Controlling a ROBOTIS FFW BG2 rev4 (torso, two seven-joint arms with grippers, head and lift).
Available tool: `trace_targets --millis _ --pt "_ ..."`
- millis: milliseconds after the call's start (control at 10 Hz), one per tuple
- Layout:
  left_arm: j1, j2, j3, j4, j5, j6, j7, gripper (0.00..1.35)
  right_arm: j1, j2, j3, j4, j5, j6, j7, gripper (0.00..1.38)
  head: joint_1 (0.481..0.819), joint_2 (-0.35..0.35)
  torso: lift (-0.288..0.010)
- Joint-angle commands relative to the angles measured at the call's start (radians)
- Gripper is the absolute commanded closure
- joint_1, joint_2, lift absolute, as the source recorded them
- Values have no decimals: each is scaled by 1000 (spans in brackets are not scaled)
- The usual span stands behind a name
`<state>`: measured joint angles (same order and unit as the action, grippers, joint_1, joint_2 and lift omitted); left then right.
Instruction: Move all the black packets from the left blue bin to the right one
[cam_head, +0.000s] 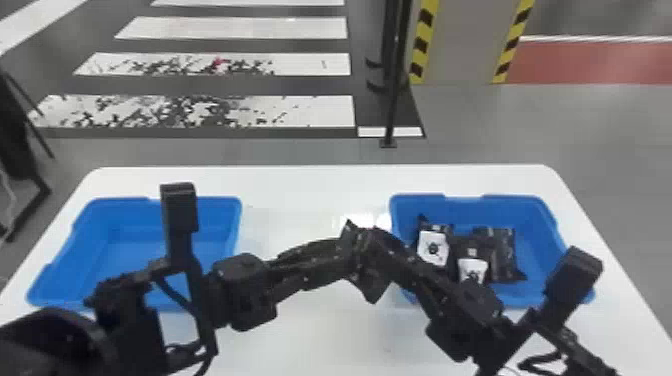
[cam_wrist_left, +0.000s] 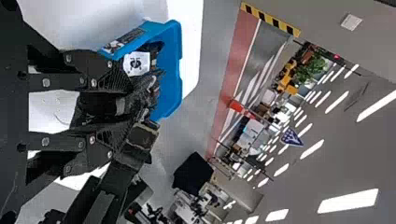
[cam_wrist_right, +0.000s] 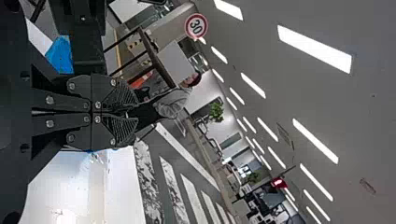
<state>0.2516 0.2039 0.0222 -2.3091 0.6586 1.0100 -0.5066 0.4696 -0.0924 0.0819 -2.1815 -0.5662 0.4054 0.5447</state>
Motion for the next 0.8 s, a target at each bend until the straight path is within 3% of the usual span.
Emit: trace_targets --millis 0,300,700 --pt "43 -8 36 -4 3 -31 -3 71 -33 0 -32 20 0 0 0 1277 695 5 -138" --pt "141 -24 71 -36 47 -97 -15 160 -133 -9 -148 124 44 -27 -14 1277 695 -18 -138" --pt "242 -44 73 -61 81 -210 -24 160 -273 -30 -367 325 193 -57 -31 1277 695 -172 -138"
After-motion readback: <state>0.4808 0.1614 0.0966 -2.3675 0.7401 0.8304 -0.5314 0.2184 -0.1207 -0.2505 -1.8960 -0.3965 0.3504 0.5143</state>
